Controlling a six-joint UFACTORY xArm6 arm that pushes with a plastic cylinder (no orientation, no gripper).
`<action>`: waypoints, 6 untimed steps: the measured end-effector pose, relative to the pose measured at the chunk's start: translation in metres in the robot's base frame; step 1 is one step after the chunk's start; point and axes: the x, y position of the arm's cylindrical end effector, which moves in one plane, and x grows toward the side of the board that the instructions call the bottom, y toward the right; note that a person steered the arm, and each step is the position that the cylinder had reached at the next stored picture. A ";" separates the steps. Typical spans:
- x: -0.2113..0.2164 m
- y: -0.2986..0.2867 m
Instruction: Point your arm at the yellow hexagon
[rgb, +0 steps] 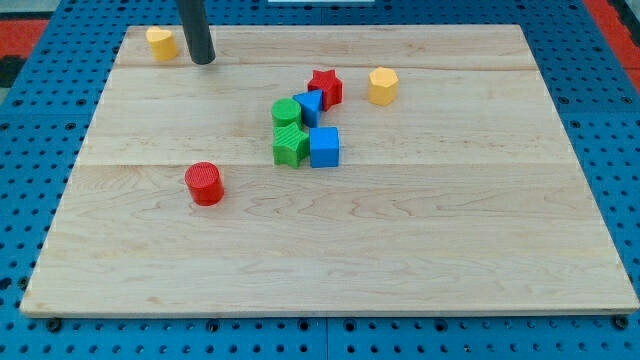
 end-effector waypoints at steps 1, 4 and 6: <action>0.000 0.000; 0.005 0.050; 0.005 0.131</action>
